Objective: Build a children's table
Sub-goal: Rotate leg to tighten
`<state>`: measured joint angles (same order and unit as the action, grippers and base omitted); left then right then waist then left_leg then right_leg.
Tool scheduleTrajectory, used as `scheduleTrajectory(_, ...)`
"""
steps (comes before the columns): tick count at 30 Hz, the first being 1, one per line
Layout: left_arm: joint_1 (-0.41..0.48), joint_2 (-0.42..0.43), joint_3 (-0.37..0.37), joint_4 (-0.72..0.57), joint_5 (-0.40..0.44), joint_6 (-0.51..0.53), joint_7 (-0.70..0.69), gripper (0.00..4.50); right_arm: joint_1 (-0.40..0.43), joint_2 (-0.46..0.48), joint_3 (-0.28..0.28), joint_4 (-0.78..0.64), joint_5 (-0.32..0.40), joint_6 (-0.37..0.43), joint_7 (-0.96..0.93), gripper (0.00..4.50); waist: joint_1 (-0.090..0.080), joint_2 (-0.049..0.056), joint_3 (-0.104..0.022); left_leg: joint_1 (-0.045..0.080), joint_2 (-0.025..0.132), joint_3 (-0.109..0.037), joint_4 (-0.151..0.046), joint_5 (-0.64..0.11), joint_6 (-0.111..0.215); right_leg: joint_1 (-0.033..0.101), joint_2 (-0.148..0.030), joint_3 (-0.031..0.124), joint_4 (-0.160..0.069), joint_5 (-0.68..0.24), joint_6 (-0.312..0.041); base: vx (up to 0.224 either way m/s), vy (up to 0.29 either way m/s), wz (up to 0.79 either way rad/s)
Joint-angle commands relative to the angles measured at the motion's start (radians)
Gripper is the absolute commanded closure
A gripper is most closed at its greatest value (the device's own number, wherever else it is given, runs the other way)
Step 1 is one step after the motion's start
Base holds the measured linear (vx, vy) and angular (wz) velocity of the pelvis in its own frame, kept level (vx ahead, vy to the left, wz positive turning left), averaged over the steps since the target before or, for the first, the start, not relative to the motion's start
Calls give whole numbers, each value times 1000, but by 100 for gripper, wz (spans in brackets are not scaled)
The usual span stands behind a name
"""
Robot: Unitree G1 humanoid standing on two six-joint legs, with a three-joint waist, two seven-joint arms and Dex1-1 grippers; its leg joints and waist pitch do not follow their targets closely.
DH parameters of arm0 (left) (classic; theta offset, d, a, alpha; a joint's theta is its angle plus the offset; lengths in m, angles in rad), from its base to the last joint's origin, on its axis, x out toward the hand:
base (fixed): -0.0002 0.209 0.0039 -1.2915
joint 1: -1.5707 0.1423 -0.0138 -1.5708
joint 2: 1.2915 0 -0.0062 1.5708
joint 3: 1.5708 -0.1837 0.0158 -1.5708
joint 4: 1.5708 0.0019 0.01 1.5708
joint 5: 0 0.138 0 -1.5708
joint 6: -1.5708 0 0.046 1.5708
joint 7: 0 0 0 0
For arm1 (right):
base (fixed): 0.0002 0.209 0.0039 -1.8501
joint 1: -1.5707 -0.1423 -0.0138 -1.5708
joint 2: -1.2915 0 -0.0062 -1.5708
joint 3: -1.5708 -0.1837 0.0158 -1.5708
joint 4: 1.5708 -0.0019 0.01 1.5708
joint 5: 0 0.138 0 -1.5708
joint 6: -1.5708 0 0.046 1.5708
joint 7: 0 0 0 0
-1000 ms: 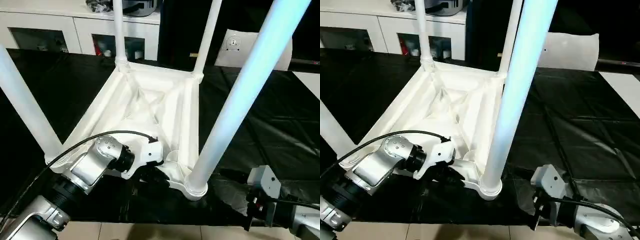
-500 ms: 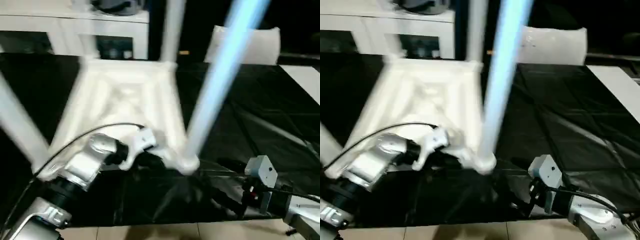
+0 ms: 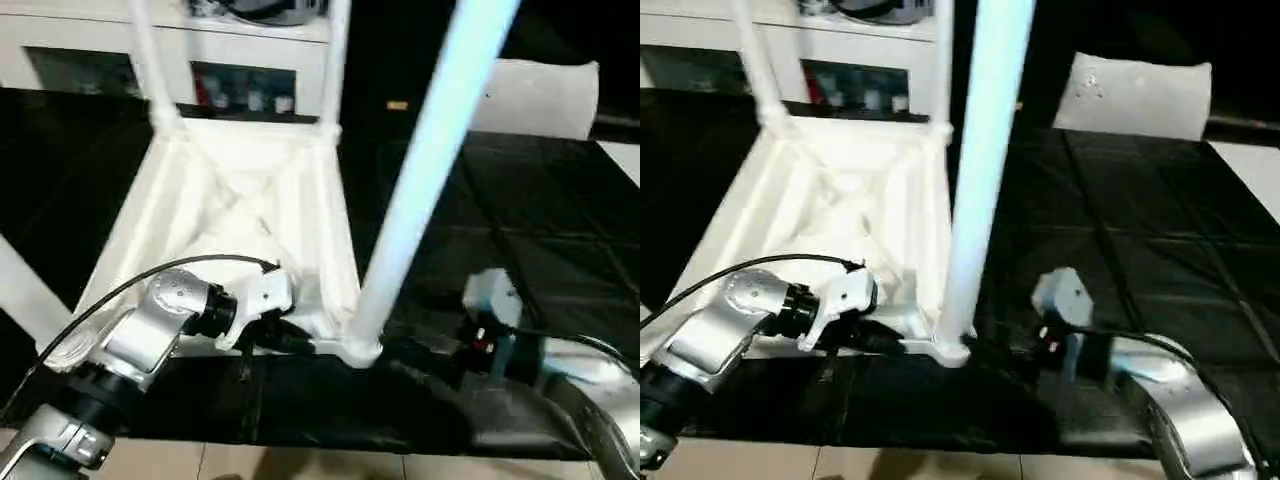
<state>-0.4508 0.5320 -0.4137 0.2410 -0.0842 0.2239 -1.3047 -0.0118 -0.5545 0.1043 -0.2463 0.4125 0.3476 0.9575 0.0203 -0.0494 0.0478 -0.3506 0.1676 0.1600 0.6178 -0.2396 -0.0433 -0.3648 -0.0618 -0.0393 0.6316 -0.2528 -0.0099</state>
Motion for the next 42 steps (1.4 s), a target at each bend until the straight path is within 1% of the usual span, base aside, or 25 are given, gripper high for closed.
scheduleTrajectory(1, -7, 5, -53, 36, 21, -35, -58, 450, -23, -13, 13, 28, 20, 12, 52, 78, -1, -1, -48, 7, 69, -14, -75, 9, 120, 38, -89, 50, -60, 74, -287, 0, 0, 0)
scheduleTrajectory(2, -14, 8, -58, 47, 27, -50, -71, 450, -36, -14, 22, 41, 23, 13, 72, 81, 1, -2, -49, 7, 70, -14, -76, 17, 112, 38, -88, 50, -58, 84, -286, 0, 0, 0)
scheduleTrajectory(3, -29, 8, -66, 66, 32, -73, -91, 450, -58, -21, 41, 68, 25, 15, 112, 101, 3, -5, -49, 7, 71, -13, -75, 17, 112, 38, -88, 50, -58, 89, -285, 0, 0, 0)
scheduleTrajectory(5, -45, 7, -76, 83, 37, -102, -115, 450, -81, -33, 62, 99, 21, 12, 156, 101, 10, -8, -50, 9, 71, -8, -74, 16, 106, 37, -90, 51, -57, 92, -286, 0, 0, 0)
scheduleTrajectory(7, -50, 7, -81, 89, 42, -111, -125, 450, -90, -37, 67, 116, 18, 9, 174, 122, 17, -5, -51, 11, 73, -6, -74, 22, 101, 36, -90, 51, -55, 97, -286, 0, 0, 0)
scheduleTrajectory(8, -62, 6, -91, 103, 48, -134, -150, 450, -114, -41, 79, 156, 13, 2, 208, 134, 17, -7, -53, 9, 72, -6, -73, 31, 100, 37, -89, 49, -52, 113, -289, 0, 0, 0)
scheduleTrajectory(9, -63, 6, -91, 103, 48, -135, -151, 450, -115, -41, 79, 158, 13, 2, 210, 146, 18, -9, -53, 8, 72, -6, -74, 32, 99, 39, -90, 50, -52, 115, -291, 0, 0, 0)
scheduleTrajectory(10, -68, 5, -95, 108, 50, -142, -159, 450, -124, -44, 85, 172, 9, -3, 222, 157, 21, -6, -54, 9, 72, -5, -72, 33, 99, 38, -90, 50, -52, 121, -293, 0, 0, 0)
scheduleTrajectory(13, -88, 0, -109, 129, 58, -172, -180, 450, -155, -51, 105, 227, -12, -27, 261, 169, 22, -10, -57, 9, 72, -5, -70, 58, 108, 39, -89, 48, -47, 157, -300, 0, 0, 0)
scheduleTrajectory(14, -95, -3, -112, 140, 61, -184, -186, 450, -166, -51, 109, 245, -17, -35, 271, 190, 24, -10, -56, 9, 73, -5, -71, 55, 110, 39, -91, 48, -48, 155, -304, 0, 0, 0)
scheduleTrajectory(17, -114, -14, -119, 171, 70, -210, -211, 450, -202, -38, 125, 294, -35, -62, 294, 202, 29, -11, -57, 11, 71, -3, -70, 53, 105, 37, -89, 47, -48, 146, -308, 0, 0, 0)
scheduleTrajectory(20, -119, -20, -122, 178, 73, -214, -219, 450, -219, -25, 132, 318, -45, -78, 294, 245, 34, -11, -57, 11, 74, -4, -70, 48, 100, 38, -91, 48, -46, 143, -309, 0, 0, 0)
scheduleTrajectory(24, -121, -26, -128, 179, 75, -218, -222, 450, -236, -2, 138, 337, -57, -100, 284, 270, 35, -11, -56, 10, 73, -3, -71, 53, 100, 38, -90, 47, -45, 158, -311, 0, 0, 0)
scheduleTrajectory(25, -121, -27, -130, 180, 76, -219, -223, 450, -239, 3, 140, 340, -65, -113, 279, 270, 35, -9, -55, 10, 74, -4, -72, 48, 99, 38, -91, 47, -45, 154, -311, 0, 0, 0)
scheduleTrajectory(26, -123, -28, -130, 184, 77, -222, -224, 450, -243, 11, 143, 344, -82, -135, 265, 270, 34, -12, -53, 9, 73, -4, -73, 28, 89, 38, -91, 47, -49, 129, -306, 0, 0, 0)
scheduleTrajectory(27, -124, -30, -128, 190, 79, -227, -221, 450, -243, 12, 144, 340, -76, -130, 273, 270, 33, -12, -52, 9, 73, -4, -74, 15, 85, 38, -92, 47, -51, 112, -304, 0, 0, 0)
scheduleTrajectory(28, -126, -31, -126, 195, 81, -231, -219, 450, -242, 11, 144, 337, -68, -122, 282, 241, 33, -12, -51, 10, 73, -4, -76, -14, 74, 39, -92, 48, -55, 74, -299, 0, 0, 0)
scheduleTrajectory(29, -127, -32, -124, 202, 85, -238, -216, 450, -241, 10, 145, 336, -64, -119, 291, 232, 33, -14, -50, 10, 74, -4, -77, -26, 69, 38, -92, 49, -57, 57, -297, 0, 0, 0)
scheduleTrajectory(31, -128, -33, -122, 206, 88, -241, -213, 450, -240, 9, 146, 336, -65, -121, 294, 232, 34, -9, -49, 12, 75, -5, -79, -47, 55, 36, -92, 50, -59, 24, -290, 0, 0, 0)
scheduleTrajectory(32, -128, -34, -120, 209, 90, -243, -211, 450, -240, 10, 146, 338, -66, -125, 295, 227, 36, -12, -51, 13, 76, -4, -78, -42, 51, 36, -92, 50, -57, 37, -290, 0, 0, 0)
scheduleTrajectory(33, -128, -35, -119, 210, 92, -245, -209, 450, -240, 12, 146, 342, -68, -128, 296, 198, 36, -12, -52, 12, 76, -4, -78, -34, 52, 36, -91, 50, -56, 50, -291, 0, 0, 0)
scheduleTrajectory(34, -129, -36, -117, 213, 93, -247, -208, 450, -240, 16, 146, 346, -73, -134, 297, 198, 37, -9, -53, 12, 75, -4, -77, -23, 55, 36, -91, 49, -53, 71, -294, 0, 0, 0)
scheduleTrajectory(36, -131, -38, -116, 219, 94, -250, -209, 450, -242, 22, 146, 353, -81, -142, 296, 185, 36, -12, -54, 11, 75, -4, -77, -9, 64, 36, -90, 48, -51, 100, -298, 0, 0, 0)
scheduleTrajectory(38, -133, -39, -116, 222, 96, -253, -211, 450, -245, 28, 147, 358, -87, -148, 289, 154, 37, -12, -53, 10, 75, -4, -77, -11, 65, 36, -91, 48, -52, 96, -300, 0, 0, 0)
scheduleTrajectory(42, -134, -41, -115, 227, 100, -257, -213, 450, -257, 39, 150, 373, -111, -166, 261, 124, 38, -10, -54, 11, 75, -4, -78, -17, 57, 36, -91, 48, -52, 88, -294, 0, 0, 0)
